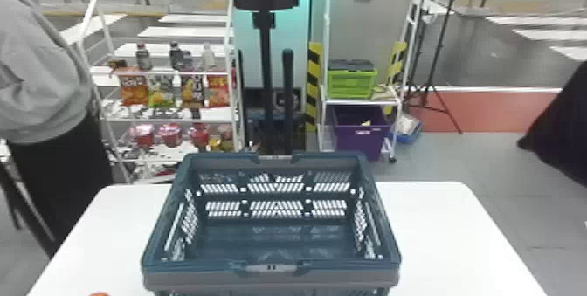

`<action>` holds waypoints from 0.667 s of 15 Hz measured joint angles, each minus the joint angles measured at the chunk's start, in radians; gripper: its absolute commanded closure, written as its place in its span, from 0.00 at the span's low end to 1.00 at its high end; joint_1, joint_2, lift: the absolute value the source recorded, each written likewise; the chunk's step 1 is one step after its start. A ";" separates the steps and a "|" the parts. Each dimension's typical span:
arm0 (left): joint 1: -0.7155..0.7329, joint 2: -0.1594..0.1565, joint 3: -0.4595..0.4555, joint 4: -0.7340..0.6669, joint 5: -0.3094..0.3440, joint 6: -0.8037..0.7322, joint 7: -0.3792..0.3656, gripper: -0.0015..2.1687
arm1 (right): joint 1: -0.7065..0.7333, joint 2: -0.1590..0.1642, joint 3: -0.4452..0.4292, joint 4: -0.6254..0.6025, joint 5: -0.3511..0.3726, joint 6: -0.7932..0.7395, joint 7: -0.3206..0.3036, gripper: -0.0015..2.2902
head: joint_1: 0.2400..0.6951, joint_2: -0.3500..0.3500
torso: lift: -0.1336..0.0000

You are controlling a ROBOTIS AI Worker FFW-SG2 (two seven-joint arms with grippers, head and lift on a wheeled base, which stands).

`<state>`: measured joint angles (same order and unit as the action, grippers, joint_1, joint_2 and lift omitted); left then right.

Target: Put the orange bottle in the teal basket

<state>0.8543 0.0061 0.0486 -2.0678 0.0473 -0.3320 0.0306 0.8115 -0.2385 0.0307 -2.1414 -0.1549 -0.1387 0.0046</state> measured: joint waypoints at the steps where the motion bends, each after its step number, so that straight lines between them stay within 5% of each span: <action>1: 0.000 0.000 0.000 0.000 0.000 0.000 0.000 0.24 | 0.000 0.001 0.000 0.000 0.001 0.000 0.000 0.06 | 0.57 0.50 | 1.00; 10: -0.011 0.006 0.003 -0.006 -0.005 0.014 -0.001 0.24 | -0.003 0.008 0.000 0.006 0.004 0.000 0.000 0.06 | 0.57 0.50 | 1.00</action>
<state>0.8438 0.0125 0.0514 -2.0739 0.0427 -0.3177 0.0295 0.8080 -0.2307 0.0307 -2.1359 -0.1512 -0.1387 0.0046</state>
